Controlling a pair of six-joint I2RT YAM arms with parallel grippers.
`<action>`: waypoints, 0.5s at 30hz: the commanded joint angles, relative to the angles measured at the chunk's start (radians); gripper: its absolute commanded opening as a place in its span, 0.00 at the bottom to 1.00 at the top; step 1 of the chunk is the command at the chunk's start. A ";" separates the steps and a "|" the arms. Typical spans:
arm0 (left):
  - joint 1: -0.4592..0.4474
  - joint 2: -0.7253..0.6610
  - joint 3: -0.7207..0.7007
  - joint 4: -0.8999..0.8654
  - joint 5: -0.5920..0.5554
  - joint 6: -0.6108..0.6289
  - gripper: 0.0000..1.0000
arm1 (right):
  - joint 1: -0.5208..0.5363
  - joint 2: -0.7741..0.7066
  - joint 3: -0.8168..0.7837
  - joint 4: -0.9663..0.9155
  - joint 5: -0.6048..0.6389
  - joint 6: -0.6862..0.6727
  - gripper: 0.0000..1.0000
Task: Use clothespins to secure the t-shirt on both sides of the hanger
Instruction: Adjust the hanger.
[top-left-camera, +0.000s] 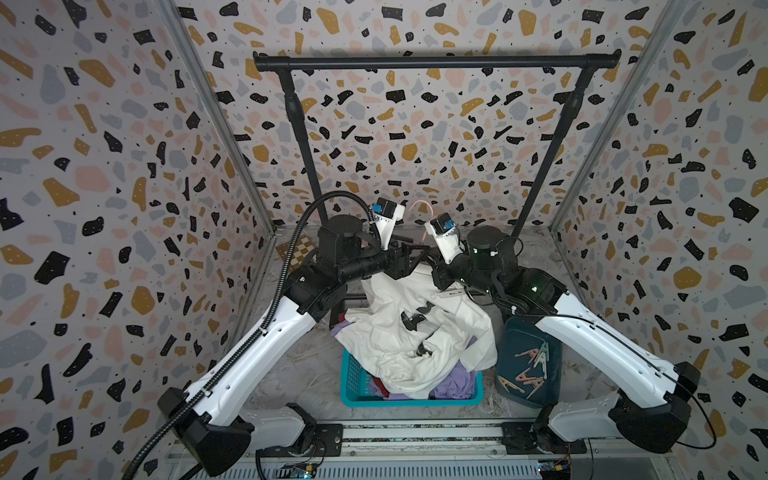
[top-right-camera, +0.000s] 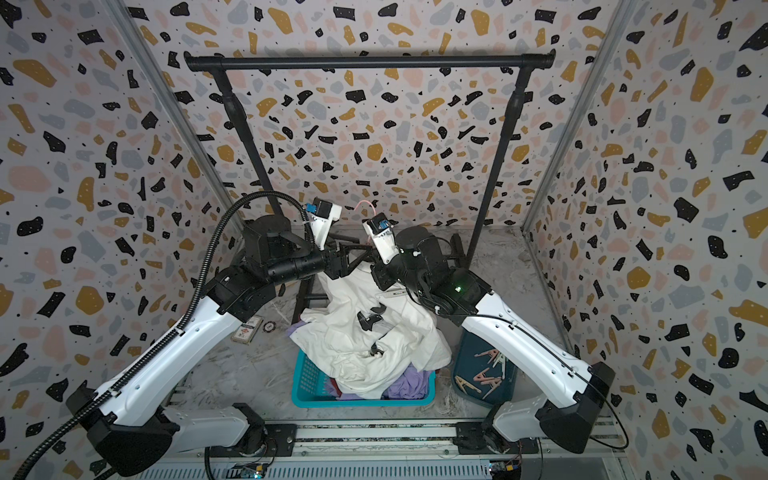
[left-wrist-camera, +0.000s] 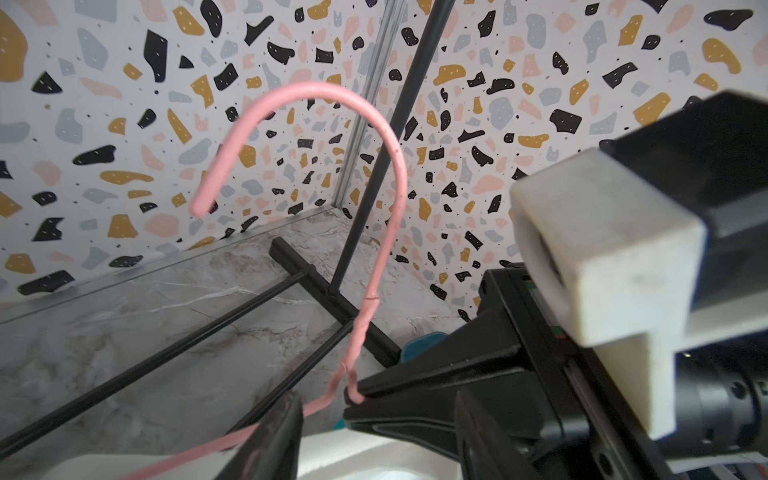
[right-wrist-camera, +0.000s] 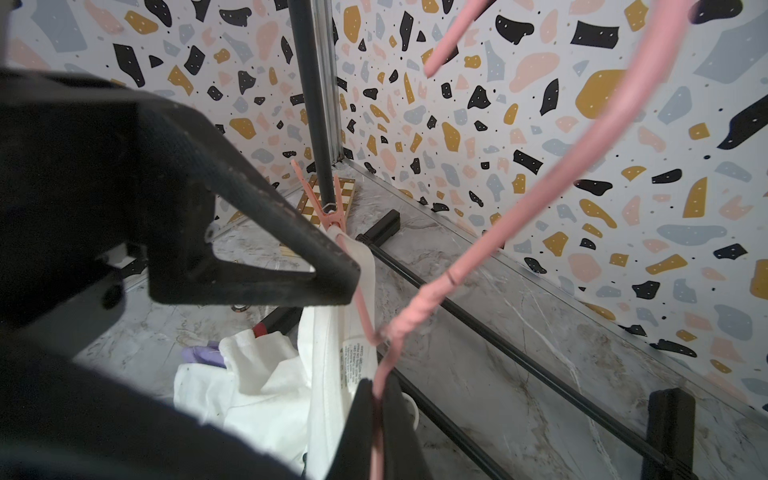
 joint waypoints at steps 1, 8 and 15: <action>-0.013 0.004 0.001 0.069 -0.054 0.099 0.54 | 0.009 -0.015 0.056 0.016 -0.004 0.016 0.00; -0.014 0.032 -0.007 0.132 -0.007 0.123 0.39 | 0.020 0.006 0.079 -0.001 -0.011 0.000 0.00; -0.014 0.055 0.003 0.147 -0.024 0.115 0.25 | 0.045 0.009 0.074 -0.001 -0.006 -0.033 0.00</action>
